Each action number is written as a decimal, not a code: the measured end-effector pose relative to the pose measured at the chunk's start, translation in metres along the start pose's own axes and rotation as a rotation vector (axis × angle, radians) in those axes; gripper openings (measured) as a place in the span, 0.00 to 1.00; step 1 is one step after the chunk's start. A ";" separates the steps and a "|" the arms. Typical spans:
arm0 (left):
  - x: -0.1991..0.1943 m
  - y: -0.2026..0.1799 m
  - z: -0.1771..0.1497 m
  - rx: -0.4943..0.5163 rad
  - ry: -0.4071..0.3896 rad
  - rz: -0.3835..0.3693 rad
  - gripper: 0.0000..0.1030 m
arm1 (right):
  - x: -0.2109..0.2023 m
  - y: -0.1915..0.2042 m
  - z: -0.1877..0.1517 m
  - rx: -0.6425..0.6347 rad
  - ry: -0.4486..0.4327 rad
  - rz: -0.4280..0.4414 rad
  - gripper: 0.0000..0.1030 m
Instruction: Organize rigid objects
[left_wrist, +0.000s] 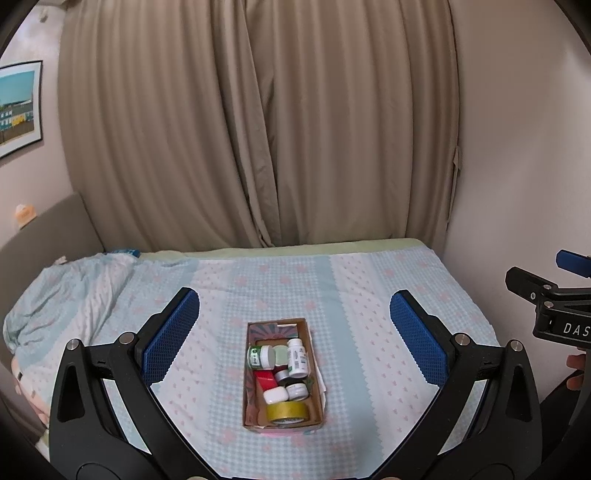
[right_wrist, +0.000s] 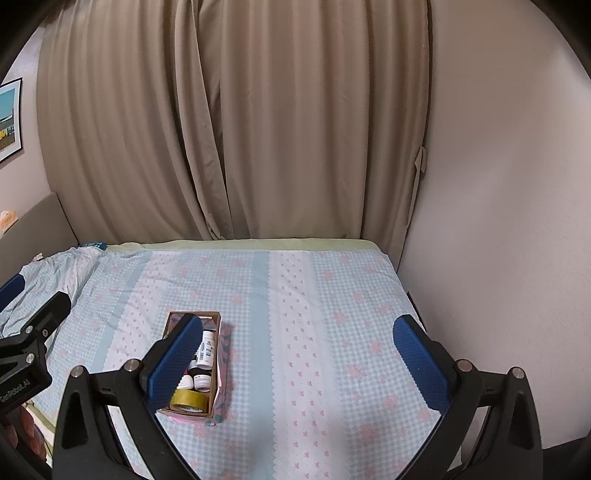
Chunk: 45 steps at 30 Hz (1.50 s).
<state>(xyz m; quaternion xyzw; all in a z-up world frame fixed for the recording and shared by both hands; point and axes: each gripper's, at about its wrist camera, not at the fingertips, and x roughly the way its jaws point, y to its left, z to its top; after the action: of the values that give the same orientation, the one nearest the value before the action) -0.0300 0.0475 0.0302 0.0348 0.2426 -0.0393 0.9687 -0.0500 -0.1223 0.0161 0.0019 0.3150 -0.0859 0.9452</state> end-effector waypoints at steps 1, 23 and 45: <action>0.001 0.001 0.001 -0.001 0.000 0.001 1.00 | 0.001 0.001 0.001 -0.002 0.000 0.000 1.00; 0.013 0.005 0.004 0.004 -0.001 0.002 1.00 | 0.010 0.006 0.011 -0.006 -0.004 0.006 1.00; 0.024 0.011 0.009 -0.024 -0.026 -0.030 1.00 | 0.014 0.010 0.017 -0.008 0.002 0.006 1.00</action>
<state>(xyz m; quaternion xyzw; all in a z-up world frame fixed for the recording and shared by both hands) -0.0041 0.0567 0.0271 0.0190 0.2311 -0.0514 0.9714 -0.0273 -0.1155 0.0213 -0.0010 0.3164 -0.0816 0.9451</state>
